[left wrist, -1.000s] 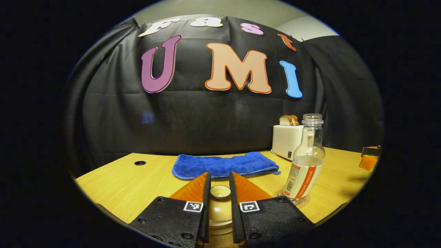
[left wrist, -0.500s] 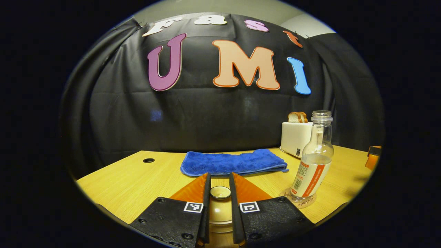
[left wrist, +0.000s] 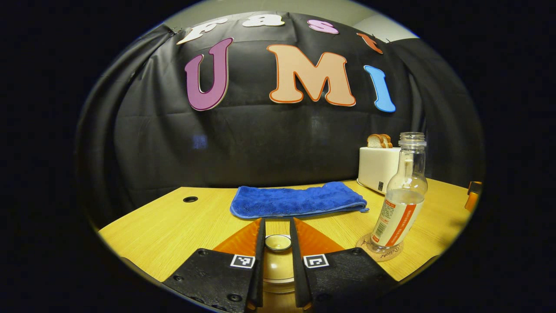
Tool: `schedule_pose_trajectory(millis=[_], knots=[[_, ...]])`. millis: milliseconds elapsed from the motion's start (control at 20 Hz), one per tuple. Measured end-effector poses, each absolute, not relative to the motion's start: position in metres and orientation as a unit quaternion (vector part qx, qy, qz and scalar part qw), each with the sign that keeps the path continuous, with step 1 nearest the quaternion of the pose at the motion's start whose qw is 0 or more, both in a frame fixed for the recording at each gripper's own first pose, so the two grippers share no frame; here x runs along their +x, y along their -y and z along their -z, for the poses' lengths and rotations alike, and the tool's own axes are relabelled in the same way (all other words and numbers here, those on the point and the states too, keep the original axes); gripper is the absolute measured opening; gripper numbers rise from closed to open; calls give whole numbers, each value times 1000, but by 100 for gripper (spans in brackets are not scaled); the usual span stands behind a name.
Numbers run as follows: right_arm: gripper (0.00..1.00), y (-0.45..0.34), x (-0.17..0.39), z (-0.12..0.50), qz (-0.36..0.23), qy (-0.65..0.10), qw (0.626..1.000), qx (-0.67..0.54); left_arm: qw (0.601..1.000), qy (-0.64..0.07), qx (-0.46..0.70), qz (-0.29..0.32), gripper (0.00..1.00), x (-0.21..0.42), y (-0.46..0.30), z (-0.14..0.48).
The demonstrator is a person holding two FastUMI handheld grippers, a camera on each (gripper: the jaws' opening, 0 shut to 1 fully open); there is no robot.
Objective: Open the teacup lid with one hand, grasp the water bottle and pour water into the teacup with the other hand; after pouring, place the water bottle on the coaster and then close the teacup lid.
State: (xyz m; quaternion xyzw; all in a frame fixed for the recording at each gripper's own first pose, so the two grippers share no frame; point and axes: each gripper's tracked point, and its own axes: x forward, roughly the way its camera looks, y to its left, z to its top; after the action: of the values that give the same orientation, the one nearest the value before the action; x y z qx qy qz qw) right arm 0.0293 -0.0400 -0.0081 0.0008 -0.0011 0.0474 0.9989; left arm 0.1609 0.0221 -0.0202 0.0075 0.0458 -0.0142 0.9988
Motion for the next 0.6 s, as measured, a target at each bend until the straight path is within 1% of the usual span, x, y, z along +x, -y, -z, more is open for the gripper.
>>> schedule_pose_trajectory(millis=[100, 150, 250, 300, 350, 400, 450, 500, 600], knots=[[89, 40, 29, 8, -48, 1, 999, 1, 999, -45, 7, 13, 26, 161, -22, 21], [84, 40, 29, 8, -48, 1, 999, 1, 999, -46, 7, 14, 27, 161, -22, 21], [94, 40, 29, 8, -48, 1, 999, 1, 999, -45, 5, 15, 28, 159, -21, 21], [89, 40, 29, 8, -48, 1, 999, 1, 999, -44, 3, 16, 30, 159, -22, 20], [94, 40, 29, 8, -48, 1, 999, 1, 999, -41, 0, 18, 32, 159, -22, 20], [89, 40, 29, 8, -48, 1, 999, 1, 999, -36, -4, 17, 32, 158, -23, 17], [94, 38, 31, 11, -48, 1, 999, 1, 999, -34, -8, 15, 37, 157, -23, 18], [90, 38, 32, 10, -48, 1, 999, 1, 999, -28, -8, 13, 43, 155, -23, 16], [89, 38, 32, 10, -48, 1, 999, 1, 1000, 6, -6, 9, 80, 148, -24, 4]])
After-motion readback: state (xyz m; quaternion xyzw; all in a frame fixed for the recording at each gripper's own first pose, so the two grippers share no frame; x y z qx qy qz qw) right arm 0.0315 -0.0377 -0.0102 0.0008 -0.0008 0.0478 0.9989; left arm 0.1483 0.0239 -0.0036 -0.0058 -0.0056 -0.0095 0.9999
